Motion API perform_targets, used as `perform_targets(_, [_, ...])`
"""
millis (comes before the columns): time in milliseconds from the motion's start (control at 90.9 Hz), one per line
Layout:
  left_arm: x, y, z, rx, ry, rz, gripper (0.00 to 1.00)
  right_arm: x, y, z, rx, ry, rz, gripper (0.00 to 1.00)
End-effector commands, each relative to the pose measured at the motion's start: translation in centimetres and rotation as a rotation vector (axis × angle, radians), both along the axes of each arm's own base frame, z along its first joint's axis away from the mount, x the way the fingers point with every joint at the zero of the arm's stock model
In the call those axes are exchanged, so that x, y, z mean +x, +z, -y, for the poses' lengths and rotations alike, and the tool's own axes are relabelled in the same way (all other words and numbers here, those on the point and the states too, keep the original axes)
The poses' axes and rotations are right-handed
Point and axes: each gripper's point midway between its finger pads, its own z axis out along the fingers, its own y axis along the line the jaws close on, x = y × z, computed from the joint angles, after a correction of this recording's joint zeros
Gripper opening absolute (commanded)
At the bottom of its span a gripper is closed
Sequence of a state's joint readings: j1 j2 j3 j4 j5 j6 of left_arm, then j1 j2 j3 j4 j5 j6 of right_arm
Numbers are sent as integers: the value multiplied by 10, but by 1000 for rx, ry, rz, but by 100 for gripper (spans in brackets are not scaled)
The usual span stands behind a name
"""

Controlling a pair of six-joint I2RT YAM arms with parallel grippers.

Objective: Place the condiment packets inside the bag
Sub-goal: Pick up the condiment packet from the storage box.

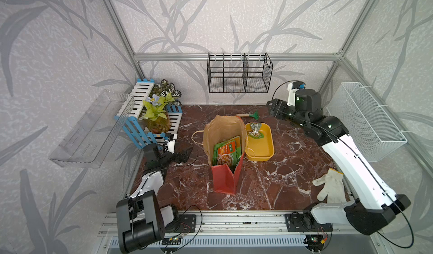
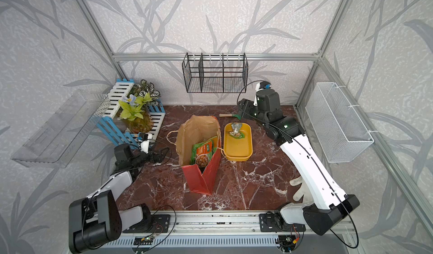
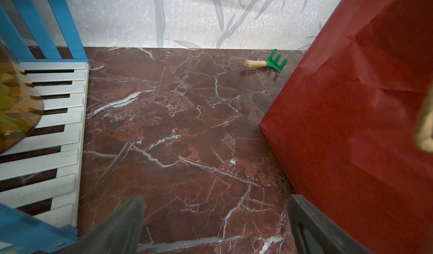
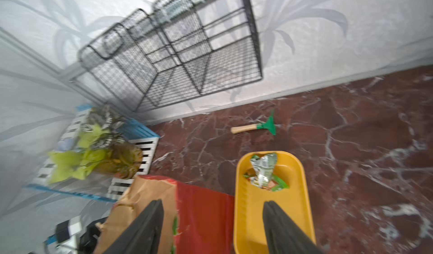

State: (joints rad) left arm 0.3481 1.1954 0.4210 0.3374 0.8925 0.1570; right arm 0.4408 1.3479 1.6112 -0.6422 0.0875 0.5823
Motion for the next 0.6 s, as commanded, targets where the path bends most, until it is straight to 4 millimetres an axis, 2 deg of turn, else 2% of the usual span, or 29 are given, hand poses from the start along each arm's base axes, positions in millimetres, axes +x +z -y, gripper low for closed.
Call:
perform_targets(0, [-3, 3, 2, 5, -15, 21, 100, 12, -44, 9, 2, -23, -104, 74])
perform_targets(121, [-2, 2, 1, 6, -14, 20, 100, 30, -90, 14, -31, -39, -192, 78])
perform_targets(330, [-2, 0, 2, 4, -19, 13, 100, 63, -173, 1, -111, -19, -339, 83])
perform_targets(385, [-2, 0, 2, 4, -20, 13, 100, 69, -189, -2, -123, -13, -364, 84])
perform_targets(407, [-2, 0, 2, 4, -21, 13, 100, 74, -202, -4, -133, -9, -389, 84])
perform_targets(594, [-2, -1, 2, 6, -20, 13, 100, 95, -253, -19, -148, 21, -485, 85])
